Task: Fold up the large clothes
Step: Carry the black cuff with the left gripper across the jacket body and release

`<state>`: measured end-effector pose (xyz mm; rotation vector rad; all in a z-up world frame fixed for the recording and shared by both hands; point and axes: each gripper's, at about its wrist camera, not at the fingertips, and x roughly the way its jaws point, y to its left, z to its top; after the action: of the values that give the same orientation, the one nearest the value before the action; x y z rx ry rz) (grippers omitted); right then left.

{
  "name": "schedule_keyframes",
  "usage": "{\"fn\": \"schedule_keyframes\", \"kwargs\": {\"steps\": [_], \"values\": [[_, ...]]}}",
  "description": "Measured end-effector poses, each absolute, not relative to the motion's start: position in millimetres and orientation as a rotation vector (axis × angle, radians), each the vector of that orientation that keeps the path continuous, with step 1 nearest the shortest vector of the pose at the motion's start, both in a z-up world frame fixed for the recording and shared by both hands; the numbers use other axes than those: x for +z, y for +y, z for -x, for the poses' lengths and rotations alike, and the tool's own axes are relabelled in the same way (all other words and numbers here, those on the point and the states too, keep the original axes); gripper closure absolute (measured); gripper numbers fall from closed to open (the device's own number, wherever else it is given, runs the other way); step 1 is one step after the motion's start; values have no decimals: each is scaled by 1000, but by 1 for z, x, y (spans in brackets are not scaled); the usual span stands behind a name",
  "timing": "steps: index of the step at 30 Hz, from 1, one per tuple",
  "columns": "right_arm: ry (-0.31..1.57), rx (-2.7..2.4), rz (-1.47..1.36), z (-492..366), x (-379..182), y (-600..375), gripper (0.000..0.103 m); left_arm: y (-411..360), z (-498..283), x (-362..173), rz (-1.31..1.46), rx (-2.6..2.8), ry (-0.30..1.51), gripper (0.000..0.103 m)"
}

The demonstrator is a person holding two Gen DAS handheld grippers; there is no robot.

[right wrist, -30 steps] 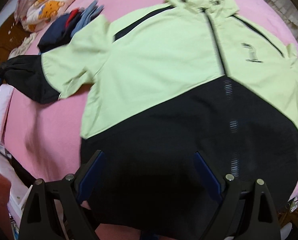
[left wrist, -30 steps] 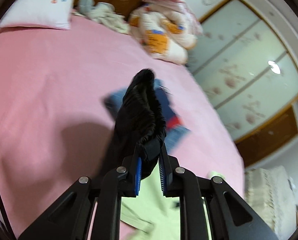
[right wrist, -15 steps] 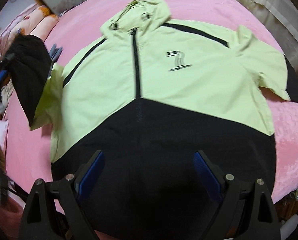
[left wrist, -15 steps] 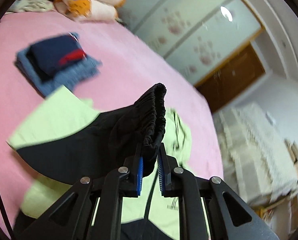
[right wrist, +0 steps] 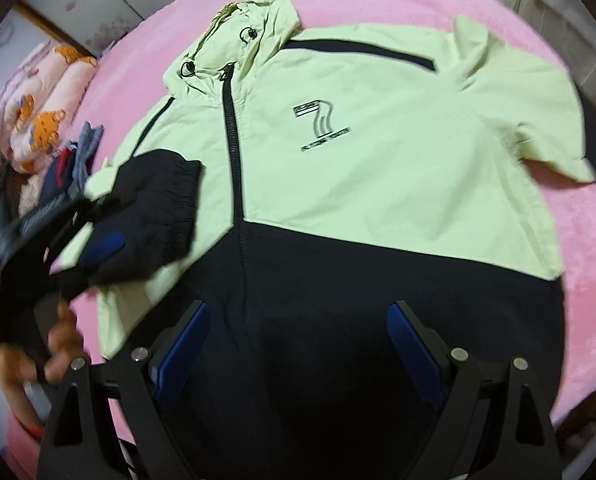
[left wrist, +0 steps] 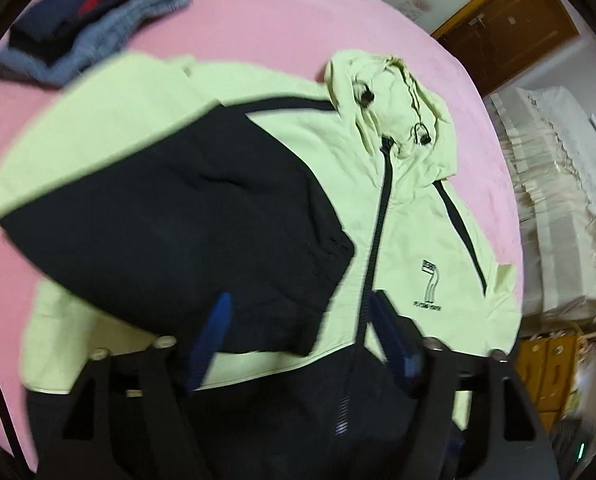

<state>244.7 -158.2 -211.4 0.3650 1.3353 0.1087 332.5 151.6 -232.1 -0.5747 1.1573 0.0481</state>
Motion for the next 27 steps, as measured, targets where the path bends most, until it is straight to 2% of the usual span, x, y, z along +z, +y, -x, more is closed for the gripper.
{"fn": "schedule_keyframes", "kwargs": {"steps": [2, 5, 6, 11, 15, 21, 22, 23, 27], "values": [[1363, 149, -470, -253, -221, -156, 15, 164, -319, -220, 515, 84, 1152, 18], [1408, 209, -656, -266, -239, -148, 29, 195, -296, -216, 459, 134, 1191, 18], [1435, 225, -710, -271, -247, -141, 30, 205, -289, -218, 457, 151, 1215, 18], [1502, 286, -777, -295, -270, -96, 48, 259, -263, -244, 526, 241, 1302, 18], [1531, 282, -845, -310, -287, -67, 50, 292, -256, -268, 608, 274, 1287, 18], [1511, 94, -814, -323, -300, -49, 50, 305, -265, -294, 520, 278, 1282, 18], [1493, 72, -816, -324, -298, -48, 59, 305, -267, -297, 508, 269, 1271, 18], [1470, 66, -821, -325, -297, -47, 74, 305, -269, -300, 494, 259, 1257, 18], [1426, 75, -852, -336, -296, -46, 82, 306, -275, -306, 468, 252, 1234, 19]]}}
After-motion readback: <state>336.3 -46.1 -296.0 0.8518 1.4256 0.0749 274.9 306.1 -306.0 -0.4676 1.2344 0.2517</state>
